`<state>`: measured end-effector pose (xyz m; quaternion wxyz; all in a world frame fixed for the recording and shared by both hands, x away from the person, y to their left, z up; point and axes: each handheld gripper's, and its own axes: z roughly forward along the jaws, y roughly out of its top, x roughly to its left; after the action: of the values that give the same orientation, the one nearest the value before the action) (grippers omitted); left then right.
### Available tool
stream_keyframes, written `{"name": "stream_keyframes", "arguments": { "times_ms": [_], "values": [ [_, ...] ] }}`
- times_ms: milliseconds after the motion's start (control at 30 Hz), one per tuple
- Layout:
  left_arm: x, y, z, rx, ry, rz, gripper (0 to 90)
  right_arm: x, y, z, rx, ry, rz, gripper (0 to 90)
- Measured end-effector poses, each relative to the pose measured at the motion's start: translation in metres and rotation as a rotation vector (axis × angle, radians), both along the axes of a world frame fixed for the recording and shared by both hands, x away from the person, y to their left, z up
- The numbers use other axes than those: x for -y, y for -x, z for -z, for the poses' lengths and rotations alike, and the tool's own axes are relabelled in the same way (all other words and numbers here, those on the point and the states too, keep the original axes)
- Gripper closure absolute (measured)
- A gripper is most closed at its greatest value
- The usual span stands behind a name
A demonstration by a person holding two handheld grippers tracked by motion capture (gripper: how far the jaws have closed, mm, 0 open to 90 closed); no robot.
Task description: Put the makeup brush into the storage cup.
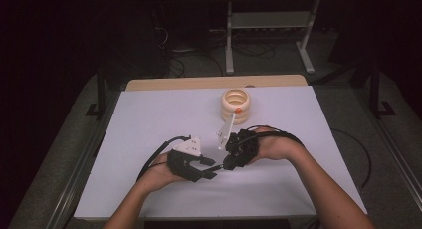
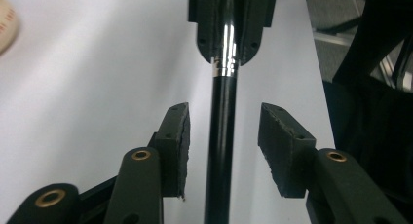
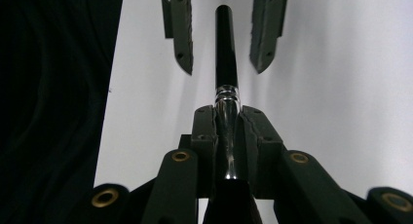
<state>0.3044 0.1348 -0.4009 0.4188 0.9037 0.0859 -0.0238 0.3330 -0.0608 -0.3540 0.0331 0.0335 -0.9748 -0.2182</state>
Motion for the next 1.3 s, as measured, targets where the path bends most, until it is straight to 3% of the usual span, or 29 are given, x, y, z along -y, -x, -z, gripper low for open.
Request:
{"name": "stream_keyframes", "arguments": {
  "times_ms": [67, 233, 667, 833, 867, 1000, 1233, 1300],
  "values": [
    [0.002, 0.001, 0.001, -0.011, -0.005, -0.006, 60.3, -0.001, 0.000, 0.001, 0.000, 0.007, -0.006, 75.8],
    [0.006, 0.000, 0.002, 0.004, -0.036, -0.005, 64.8, -0.004, 0.001, 0.003, -0.014, 0.025, -0.013, 75.8],
    [0.012, 0.000, 0.003, 0.028, -0.054, 0.002, 72.3, -0.013, 0.000, 0.007, 0.002, 0.056, -0.031, 75.8],
    [0.013, 0.000, 0.003, 0.027, -0.054, 0.001, 76.0, -0.014, 0.000, 0.007, 0.005, 0.050, -0.037, 75.8],
    [0.013, -0.001, 0.003, 0.041, -0.072, 0.009, 77.8, -0.014, 0.000, 0.007, 0.004, 0.053, -0.041, 75.8],
    [0.013, 0.000, 0.003, 0.054, -0.078, 0.011, 78.7, -0.015, 0.000, 0.008, 0.004, 0.053, -0.044, 75.8],
    [0.013, 0.001, 0.003, 0.040, -0.063, 0.004, 79.5, -0.015, 0.000, 0.008, 0.003, 0.043, -0.055, 75.1],
    [0.012, 0.001, 0.002, 0.048, -0.060, 0.003, 79.5, -0.013, -0.001, 0.006, 0.010, 0.010, -0.051, 68.7]
  ]
}}
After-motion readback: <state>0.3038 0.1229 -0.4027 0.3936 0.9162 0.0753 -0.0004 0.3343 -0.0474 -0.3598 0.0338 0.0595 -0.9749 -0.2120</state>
